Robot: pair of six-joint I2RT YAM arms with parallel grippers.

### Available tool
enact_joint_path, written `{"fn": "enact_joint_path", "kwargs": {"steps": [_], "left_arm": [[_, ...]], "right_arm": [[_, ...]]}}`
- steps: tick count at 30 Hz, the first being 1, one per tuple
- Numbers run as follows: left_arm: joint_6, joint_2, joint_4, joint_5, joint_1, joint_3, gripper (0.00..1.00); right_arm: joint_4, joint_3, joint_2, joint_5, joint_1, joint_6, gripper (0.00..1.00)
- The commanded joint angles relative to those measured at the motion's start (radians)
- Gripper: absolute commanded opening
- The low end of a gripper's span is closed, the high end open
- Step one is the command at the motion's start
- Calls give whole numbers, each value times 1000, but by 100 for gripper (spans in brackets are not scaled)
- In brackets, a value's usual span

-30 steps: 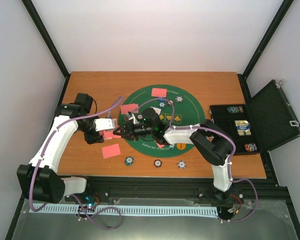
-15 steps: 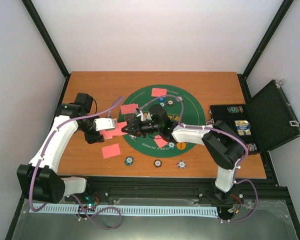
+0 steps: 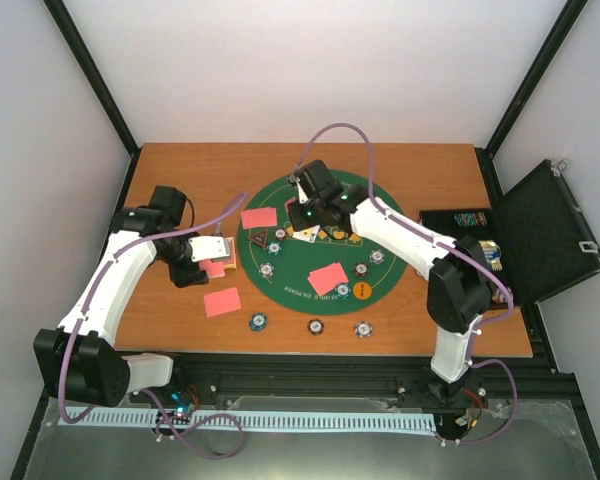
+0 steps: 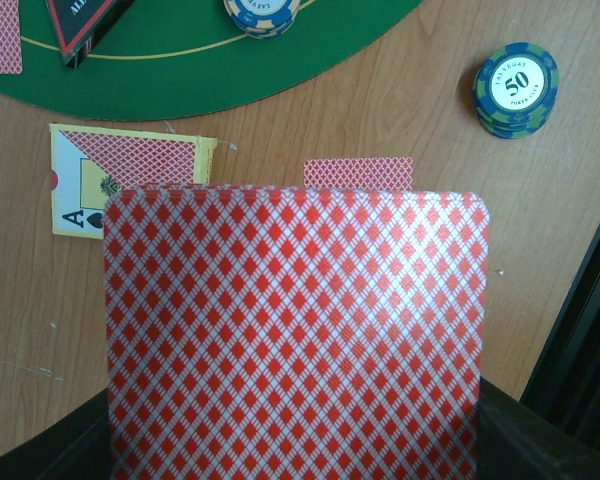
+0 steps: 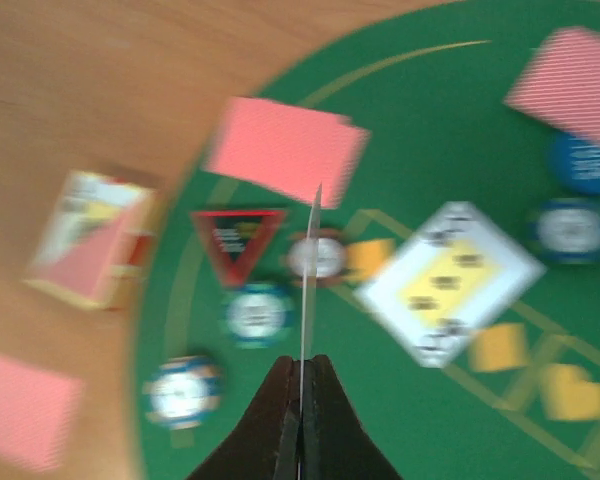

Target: Distribute texas hold em gaming equipment

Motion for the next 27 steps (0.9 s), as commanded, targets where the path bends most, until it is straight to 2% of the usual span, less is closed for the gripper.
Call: {"fn": "enact_joint_path", "kwargs": {"steps": [1,6,10,25,27], "left_arm": [[-4,-6,0,7,-1,20,10],[1,-14,-1,-3,-1,12,10],[2,-8,-1,-2,-1,13,10],[6,4,0,-8,-2,20,9],[7,4,-1,-9,-1,23,9]], "right_arm": [[-236,68,105,498,0,-290,3],[-150,51,165,701,26,-443,3],[-43,15,207,797,54,-573,3],[69,14,355,808,92,-663,3],[62,15,360,786,96,-644,9]]}}
